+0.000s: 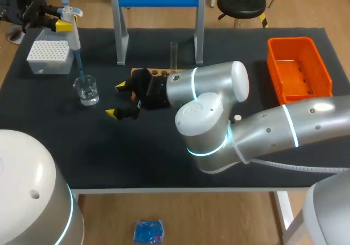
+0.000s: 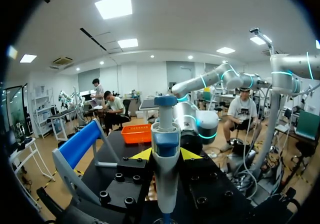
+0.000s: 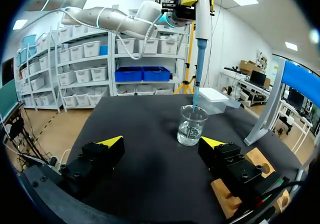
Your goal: Invert the test tube, pick up the pipette, mount the tip to pipette, aspirate from beaker and dispense into the tube, eject the tip, return the pipette, and cap with the stopper.
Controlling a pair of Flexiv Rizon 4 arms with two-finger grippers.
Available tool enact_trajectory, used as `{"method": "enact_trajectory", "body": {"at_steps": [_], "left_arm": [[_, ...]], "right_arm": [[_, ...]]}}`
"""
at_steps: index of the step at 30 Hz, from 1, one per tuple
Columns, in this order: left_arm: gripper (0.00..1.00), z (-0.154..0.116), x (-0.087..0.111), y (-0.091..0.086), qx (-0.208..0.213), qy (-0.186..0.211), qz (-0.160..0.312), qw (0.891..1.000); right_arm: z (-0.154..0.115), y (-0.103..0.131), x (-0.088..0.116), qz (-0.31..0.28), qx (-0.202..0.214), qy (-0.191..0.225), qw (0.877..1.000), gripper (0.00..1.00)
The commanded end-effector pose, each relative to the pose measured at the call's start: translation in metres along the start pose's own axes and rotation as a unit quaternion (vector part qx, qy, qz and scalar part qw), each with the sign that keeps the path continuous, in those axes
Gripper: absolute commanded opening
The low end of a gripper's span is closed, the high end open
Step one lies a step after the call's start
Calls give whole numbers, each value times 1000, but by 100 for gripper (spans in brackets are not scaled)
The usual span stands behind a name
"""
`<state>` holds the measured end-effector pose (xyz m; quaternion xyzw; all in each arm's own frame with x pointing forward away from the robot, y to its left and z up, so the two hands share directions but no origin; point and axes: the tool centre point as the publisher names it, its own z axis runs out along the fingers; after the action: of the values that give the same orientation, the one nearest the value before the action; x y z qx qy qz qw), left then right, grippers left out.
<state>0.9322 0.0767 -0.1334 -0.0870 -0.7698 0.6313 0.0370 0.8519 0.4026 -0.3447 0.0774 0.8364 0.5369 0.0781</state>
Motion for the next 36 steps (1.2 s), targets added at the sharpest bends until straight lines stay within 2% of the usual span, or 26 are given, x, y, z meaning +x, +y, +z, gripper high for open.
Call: {"method": "enact_trajectory", "body": {"at_steps": [1,18,36], "left_arm": [[0,-3,-3,6,3,2,1,1000],[0,5,-10,27,12,3,-6,1000],[0,3,-11,36,13,-11,-7,1000]], "right_arm": [[1,1,0,0,2,0,1000,100],[1,1,0,0,2,0,1000,100],[1,1,0,0,2,0,1000,100]]}}
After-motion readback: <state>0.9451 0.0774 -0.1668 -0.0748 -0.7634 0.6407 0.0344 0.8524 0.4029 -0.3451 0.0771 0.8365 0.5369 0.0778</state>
